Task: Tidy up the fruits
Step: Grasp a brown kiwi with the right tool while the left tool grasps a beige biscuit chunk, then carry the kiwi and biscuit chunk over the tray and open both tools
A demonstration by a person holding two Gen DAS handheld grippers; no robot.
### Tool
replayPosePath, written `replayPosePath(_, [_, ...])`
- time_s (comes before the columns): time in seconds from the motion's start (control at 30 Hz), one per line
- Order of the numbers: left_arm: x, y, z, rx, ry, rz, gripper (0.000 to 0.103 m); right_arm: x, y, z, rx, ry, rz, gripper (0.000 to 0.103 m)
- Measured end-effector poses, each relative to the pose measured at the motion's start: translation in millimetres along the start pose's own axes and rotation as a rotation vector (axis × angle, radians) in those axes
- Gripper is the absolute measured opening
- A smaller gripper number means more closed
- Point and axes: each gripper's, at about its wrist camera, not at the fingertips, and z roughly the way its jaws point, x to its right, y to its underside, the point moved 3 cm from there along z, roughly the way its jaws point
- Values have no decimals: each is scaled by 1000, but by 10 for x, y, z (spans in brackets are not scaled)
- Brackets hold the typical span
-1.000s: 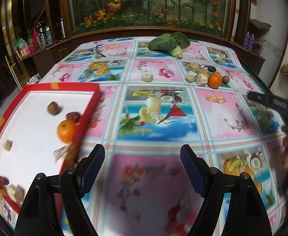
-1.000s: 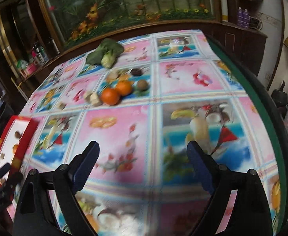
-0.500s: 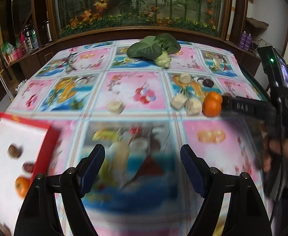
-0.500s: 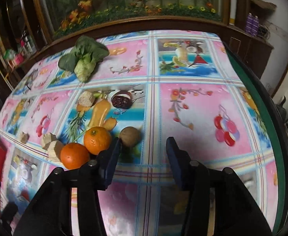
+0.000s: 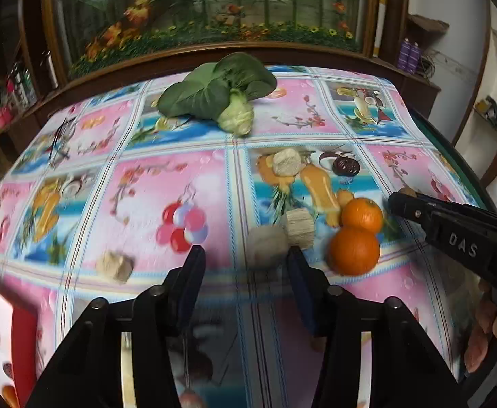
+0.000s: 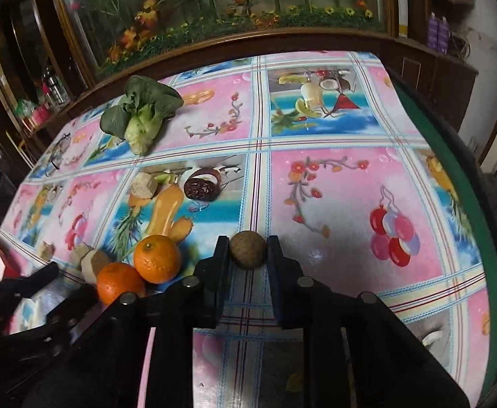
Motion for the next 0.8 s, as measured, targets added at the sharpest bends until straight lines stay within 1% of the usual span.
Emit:
replayPosePath(0.03, [7,-7,28,-6,10,-4,43,-12,-2,3,-1,-7,-4,23])
replayPosePath(0.07, [14,-15,51,-14,13,-4,43,-18,-3,5,-2,-14,-4,23])
replayPosePath(0.17, [30,-45,68,-9,16,-3,17,-16,0,9,-2,-27,2,23])
replayPosePath(0.27, [22,-31,59,-8,19,-5,17,-21,-3,14,-2,-31,-1,23])
replayPosePath(0.43, [-104,124,-115,-16,40,-22,17,-24,-1,11,-1,-27,-3,23])
replayPosePath(0.63, [-282,341,-512,11,97,-75,17,-87,74,-82,14,-3,-32,23])
replayPosePath(0.7, [-320,426,-678,28,101,-74,17,-147,154,-170,22,2,-62,23])
replayPosePath(0.8, [-380,557,-867,27,103,-84,17,-238,305,-366,37,8,-107,23])
